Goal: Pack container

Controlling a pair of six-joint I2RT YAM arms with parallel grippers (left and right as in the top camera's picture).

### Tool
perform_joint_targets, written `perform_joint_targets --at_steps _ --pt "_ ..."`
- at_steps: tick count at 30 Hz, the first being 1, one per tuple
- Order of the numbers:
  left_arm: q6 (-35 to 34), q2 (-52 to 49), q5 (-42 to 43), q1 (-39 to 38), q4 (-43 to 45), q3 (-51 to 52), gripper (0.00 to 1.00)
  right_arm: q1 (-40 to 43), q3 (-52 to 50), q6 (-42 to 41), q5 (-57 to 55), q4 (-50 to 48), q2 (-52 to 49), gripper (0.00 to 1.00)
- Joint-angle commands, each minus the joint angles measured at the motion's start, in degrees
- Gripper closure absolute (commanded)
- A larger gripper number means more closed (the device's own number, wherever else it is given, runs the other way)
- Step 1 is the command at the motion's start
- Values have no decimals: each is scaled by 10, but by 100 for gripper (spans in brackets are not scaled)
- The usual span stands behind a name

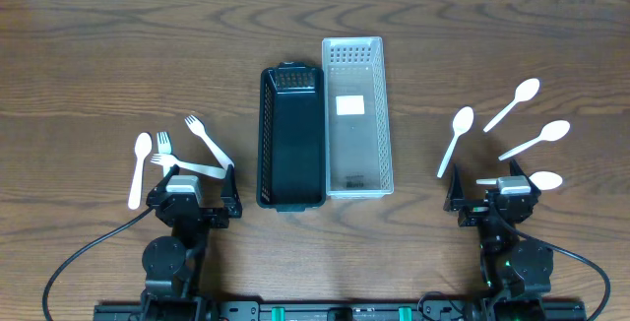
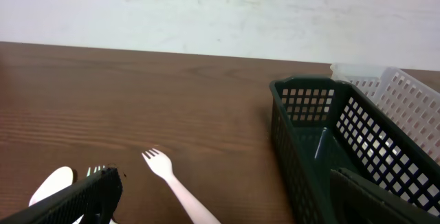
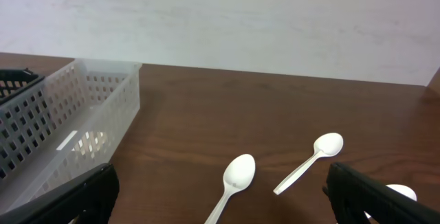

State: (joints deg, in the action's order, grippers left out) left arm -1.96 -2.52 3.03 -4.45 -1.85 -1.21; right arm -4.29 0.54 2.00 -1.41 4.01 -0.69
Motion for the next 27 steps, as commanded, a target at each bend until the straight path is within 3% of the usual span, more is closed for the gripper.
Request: perform_joint_targets --at_steps 1,13,14,17,19,22,27 --pt "-7 -1 0 0 -21 9 2 7 -2 6 4 1 3 1" --pt "-21 -3 6 0 -21 9 2 7 -2 0 13 -15 3 1" --pt "-24 -5 6 0 -21 8 2 7 -2 -16 12 -18 3 1" --pt "-58 -11 6 0 -22 -8 2 7 -2 -183 13 -64 3 1" --pt "-61 -21 7 0 -25 -29 2 7 -2 -241 14 -119 3 1" --pt "-61 -62 7 0 -49 -89 2 7 3 -241 47 -173 1 1" --pt "-61 -201 7 0 -95 -225 2 7 54 -219 106 -146 -55 1"
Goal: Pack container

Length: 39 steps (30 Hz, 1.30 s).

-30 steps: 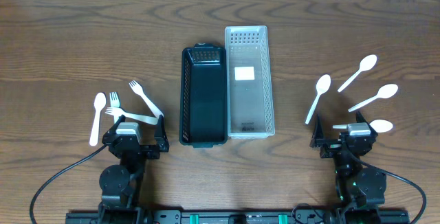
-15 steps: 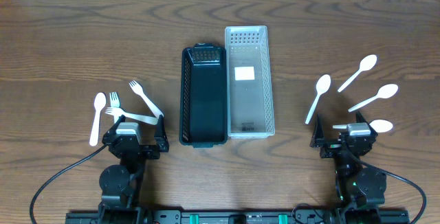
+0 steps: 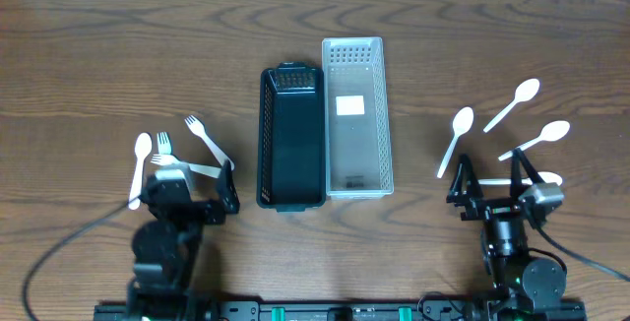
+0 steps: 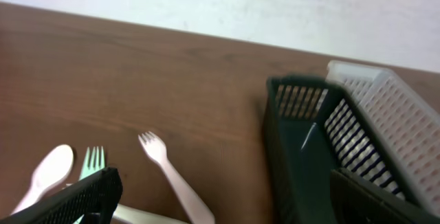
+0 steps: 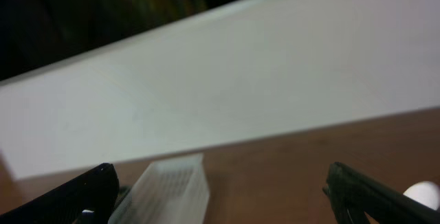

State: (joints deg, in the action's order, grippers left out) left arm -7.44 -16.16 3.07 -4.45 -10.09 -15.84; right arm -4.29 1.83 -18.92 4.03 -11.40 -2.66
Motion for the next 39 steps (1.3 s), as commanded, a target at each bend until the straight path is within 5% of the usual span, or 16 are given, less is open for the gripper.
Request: perform_joint_targets --at_steps 1,7,13,16,22,24,27,31,39 --pt "-6 -98 6 0 -28 -109 2 7 57 3 65 13 -56 1" --pt "-6 -317 24 0 -188 -313 2 7 231 97 146 87 -255 1" --pt "-6 -475 64 0 -335 -488 2 2 491 115 233 344 -502 1" --pt "-6 -520 86 0 -393 -546 2 0 607 115 260 483 -609 1" --pt "20 -528 165 0 -394 -553 2 -2 646 94 356 493 -712 1" --pt "29 -528 164 -1 -394 -553 7 -5 652 94 368 480 -729 36" --pt "29 -532 142 -15 -396 -553 18 -31 674 97 316 491 -743 66" --pt "29 -545 48 -55 -409 -553 23 -95 725 105 191 538 -762 87" --pt "29 -595 29 -96 -416 -553 34 -179 770 122 58 614 -833 98"
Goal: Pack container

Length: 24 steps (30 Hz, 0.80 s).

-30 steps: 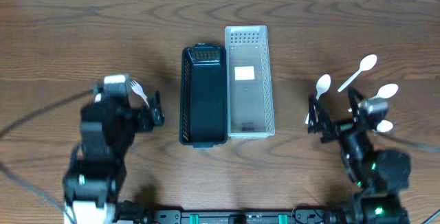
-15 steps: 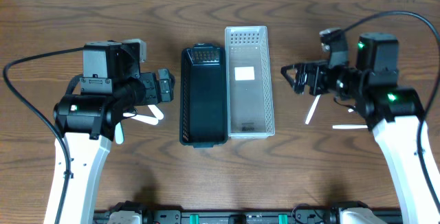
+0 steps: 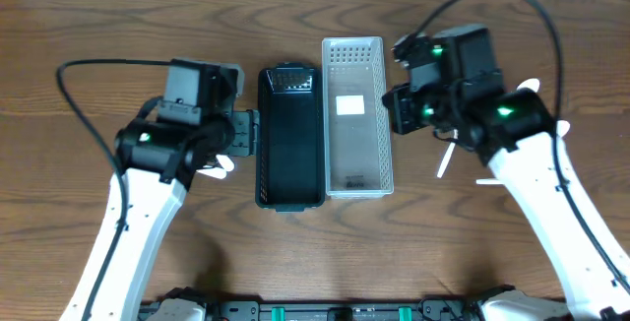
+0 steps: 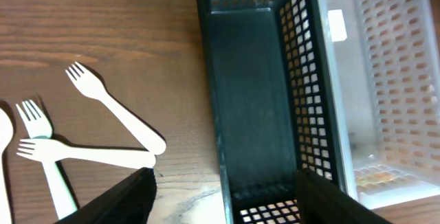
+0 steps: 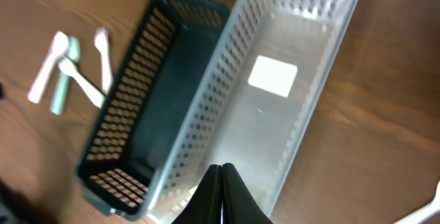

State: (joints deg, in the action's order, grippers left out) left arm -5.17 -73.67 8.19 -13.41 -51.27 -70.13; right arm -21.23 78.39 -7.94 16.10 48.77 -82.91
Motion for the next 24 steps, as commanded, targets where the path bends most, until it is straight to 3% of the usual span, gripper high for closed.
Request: perform_joint_targets --at_steps 1,18,24 --pt "6 -27 -23 -8 -5 -10 34 -9 5 12 -63 18 -42 98" --pt "8 -57 -29 -8 0 -10 32 -17 5 18 -43 43 -202 95" --pt "9 -57 -29 -8 -1 -10 32 -17 5 18 -43 49 -237 99"
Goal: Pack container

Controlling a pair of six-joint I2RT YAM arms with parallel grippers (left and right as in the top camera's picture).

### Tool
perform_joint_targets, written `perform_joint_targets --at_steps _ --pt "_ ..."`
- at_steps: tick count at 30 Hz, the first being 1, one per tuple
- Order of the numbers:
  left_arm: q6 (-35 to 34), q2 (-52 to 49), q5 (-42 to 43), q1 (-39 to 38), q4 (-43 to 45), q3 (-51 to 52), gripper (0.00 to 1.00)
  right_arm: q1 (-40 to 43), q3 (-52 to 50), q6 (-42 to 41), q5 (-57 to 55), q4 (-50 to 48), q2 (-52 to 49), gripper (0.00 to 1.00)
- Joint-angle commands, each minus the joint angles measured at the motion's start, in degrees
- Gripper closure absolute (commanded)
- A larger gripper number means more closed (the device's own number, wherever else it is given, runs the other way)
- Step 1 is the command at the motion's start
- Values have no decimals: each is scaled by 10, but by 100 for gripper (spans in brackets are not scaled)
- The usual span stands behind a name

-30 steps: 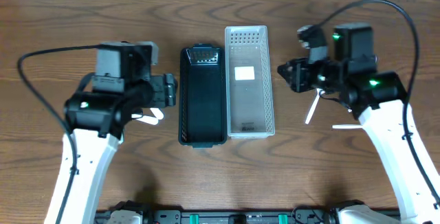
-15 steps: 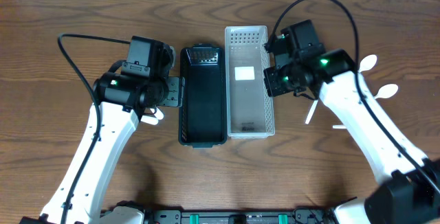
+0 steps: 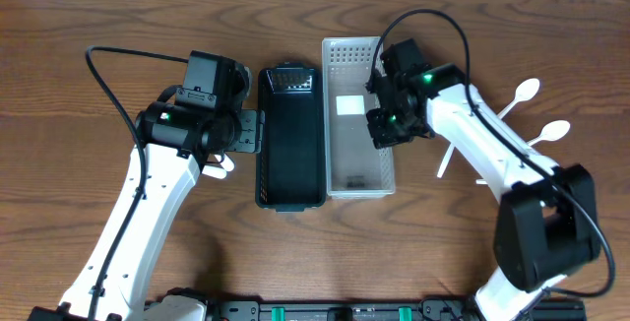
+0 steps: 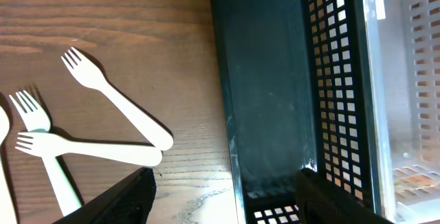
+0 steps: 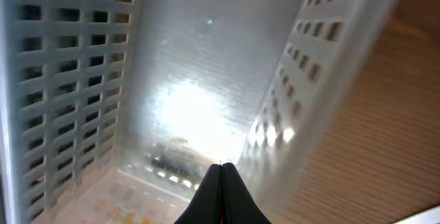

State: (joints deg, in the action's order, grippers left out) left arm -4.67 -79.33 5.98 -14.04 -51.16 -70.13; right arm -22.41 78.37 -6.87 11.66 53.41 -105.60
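A black mesh basket (image 3: 290,154) and a clear white basket (image 3: 354,159) stand side by side mid-table, both empty apart from a label in the clear one. My left gripper (image 4: 225,177) hangs open, straddling the black basket's (image 4: 268,80) left rim near its front end. Three white forks (image 4: 117,104) lie crossed just to its left. My right gripper (image 5: 221,166) is shut with nothing in it, low inside the clear basket (image 5: 62,80) beside its right wall. White spoons (image 3: 546,132) lie to the right.
One spoon (image 3: 448,154) lies close by the clear basket's right side, partly under my right arm. A further spoon (image 3: 519,96) lies farther right. My left arm hides most of the forks from overhead.
My right gripper was higher over both baskets and is now down inside the clear one, still shut. My left gripper has shifted slightly and come a little closer to the black basket's rim.
Both arms sat folded at the near table edge with grippers open, forks and spoons lying beside them. Then they were tilting up. Then both were out over the baskets, the right one shut. Now the right one sits inside the clear basket.
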Motion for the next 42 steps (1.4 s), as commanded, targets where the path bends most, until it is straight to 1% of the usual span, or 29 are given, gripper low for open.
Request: perform_joint_targets --at_steps 1,13,15,20,23,27,30,31,32,33,34,37,38,40,41,42 --pt "3 -1 -7 -2 -2 -10 32 -5 5 8 2 2 -10 99" --pt "3 -1 -7 -2 6 -10 32 -5 14 15 3 28 -6 98" --pt "3 -1 -7 -2 9 -10 32 -6 33 19 4 34 0 98" --pt "3 -1 -7 -2 9 -10 32 -5 124 30 -2 66 23 98" --pt "3 -1 -7 -2 9 -10 32 -5 172 17 -37 81 37 97" --pt "3 -1 -7 -2 8 -10 32 7 195 -89 -192 105 50 97" --pt "3 -1 -8 -2 4 -10 32 35 195 -243 -319 164 52 99" --pt "3 -1 -9 -2 3 -10 32 50 195 -293 -338 187 52 99" --pt "3 -1 -12 -2 2 -10 32 62 195 -315 -339 197 52 99" --pt "3 -1 -15 -2 2 -10 32 78 195 -324 -330 202 52 96" --pt "3 -1 -16 -2 2 -10 32 90 195 -323 -316 201 52 88" --pt "3 -1 -16 -2 0 -10 32 120 195 -323 -273 196 52 46" --pt "3 -1 -16 -2 -2 -10 32 128 195 -323 -256 195 52 37" --pt "3 -1 -16 -2 -5 -10 32 138 194 -323 -232 191 52 35" --pt "3 -1 -16 -2 -7 -10 32 141 193 -323 -228 190 52 31" --pt "3 -1 -16 -2 -9 -10 32 142 191 -323 -229 190 52 13"
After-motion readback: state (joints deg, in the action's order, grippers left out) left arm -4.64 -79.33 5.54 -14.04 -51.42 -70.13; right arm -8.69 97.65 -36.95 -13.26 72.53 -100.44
